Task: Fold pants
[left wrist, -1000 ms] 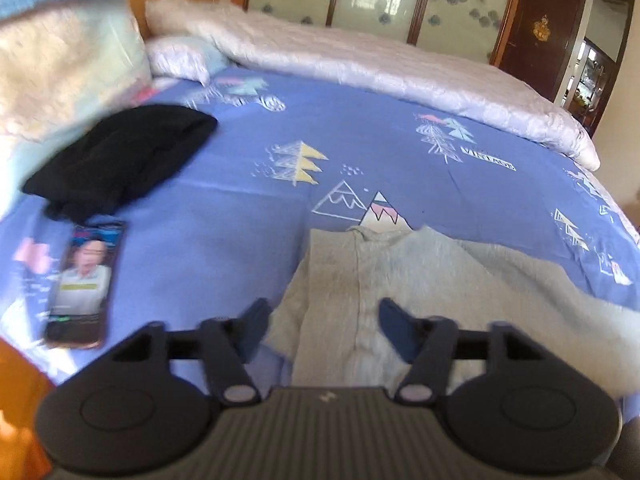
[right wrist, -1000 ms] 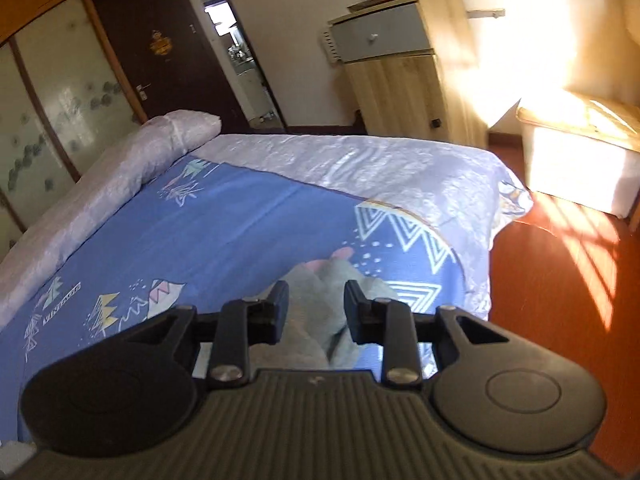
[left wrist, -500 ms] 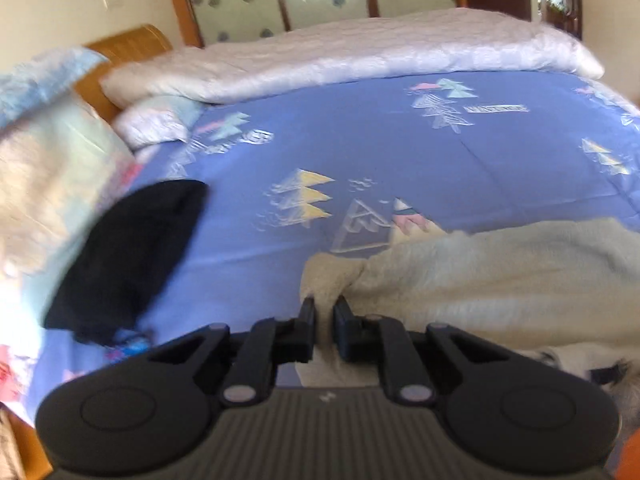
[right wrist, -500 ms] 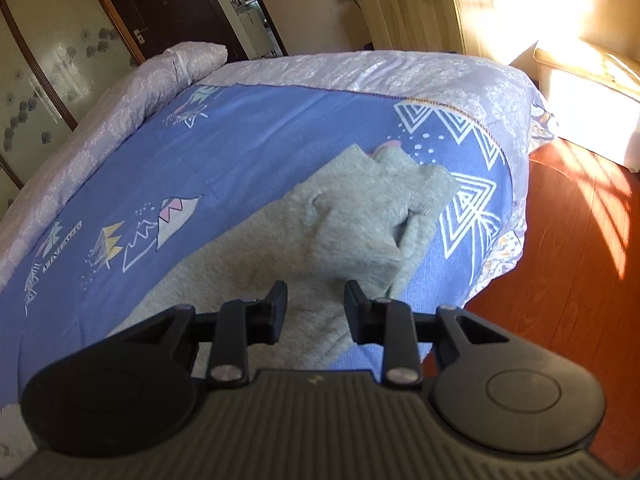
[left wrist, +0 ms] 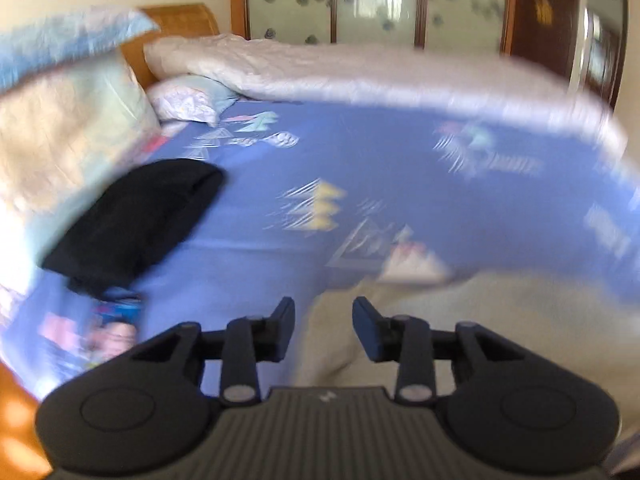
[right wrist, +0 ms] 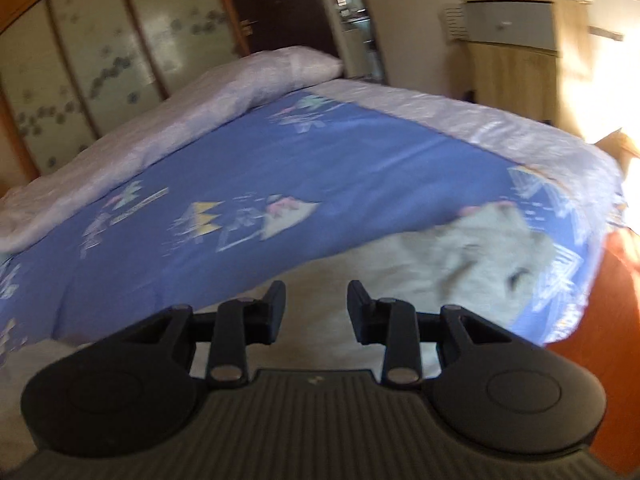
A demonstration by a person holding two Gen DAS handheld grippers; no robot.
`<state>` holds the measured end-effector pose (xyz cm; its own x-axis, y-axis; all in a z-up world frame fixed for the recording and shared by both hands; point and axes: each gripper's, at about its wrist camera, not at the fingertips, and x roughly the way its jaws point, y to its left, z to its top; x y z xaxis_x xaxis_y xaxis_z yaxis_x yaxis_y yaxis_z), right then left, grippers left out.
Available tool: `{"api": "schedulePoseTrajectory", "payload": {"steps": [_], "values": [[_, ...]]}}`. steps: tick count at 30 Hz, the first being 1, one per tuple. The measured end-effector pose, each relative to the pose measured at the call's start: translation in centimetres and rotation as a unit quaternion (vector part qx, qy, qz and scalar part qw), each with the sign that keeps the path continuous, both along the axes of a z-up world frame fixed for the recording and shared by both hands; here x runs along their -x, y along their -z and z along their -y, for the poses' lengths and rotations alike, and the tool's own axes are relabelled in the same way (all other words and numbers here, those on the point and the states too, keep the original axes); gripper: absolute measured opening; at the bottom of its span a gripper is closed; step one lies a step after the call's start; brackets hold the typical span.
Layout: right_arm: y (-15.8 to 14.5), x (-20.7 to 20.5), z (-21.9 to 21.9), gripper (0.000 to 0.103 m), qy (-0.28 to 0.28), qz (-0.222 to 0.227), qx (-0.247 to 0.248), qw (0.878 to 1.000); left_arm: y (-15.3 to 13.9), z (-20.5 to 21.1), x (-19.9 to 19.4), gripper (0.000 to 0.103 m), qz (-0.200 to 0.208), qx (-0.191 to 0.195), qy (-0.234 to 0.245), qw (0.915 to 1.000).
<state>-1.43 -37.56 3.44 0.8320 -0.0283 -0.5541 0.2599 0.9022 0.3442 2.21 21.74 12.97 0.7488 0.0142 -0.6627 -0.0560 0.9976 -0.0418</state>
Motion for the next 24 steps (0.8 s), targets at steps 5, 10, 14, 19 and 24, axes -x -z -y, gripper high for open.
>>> {"api": "schedulePoseTrajectory", "payload": {"steps": [5, 10, 14, 19, 24], "values": [[0.8, -7.1, -9.3, 0.037, -0.201, -0.009, -0.051, 0.978, 0.9, 5.0, -2.7, 0.035, 0.001, 0.056, 0.078, 0.9954], [4.1, -13.4, -15.6, 0.037, -0.298, -0.062, -0.108, 0.946, 7.0, 8.1, -6.2, 0.035, -0.064, 0.001, 0.065, 0.9958], [7.0, -16.6, -13.9, 0.009, -0.245, -0.103, -0.133, 0.955, 10.1, 6.1, -7.6, 0.028, -0.099, -0.033, -0.005, 0.9945], [7.3, -15.3, -4.5, 0.014, -0.105, -0.088, -0.174, 0.975, 9.5, 6.5, -6.7, 0.028, -0.090, -0.045, -0.005, 0.9949], [2.3, -5.8, 5.4, 0.030, -0.025, 0.016, -0.115, 0.993, 7.7, 6.0, -5.5, 0.045, -0.067, -0.023, -0.011, 0.9974]]}}
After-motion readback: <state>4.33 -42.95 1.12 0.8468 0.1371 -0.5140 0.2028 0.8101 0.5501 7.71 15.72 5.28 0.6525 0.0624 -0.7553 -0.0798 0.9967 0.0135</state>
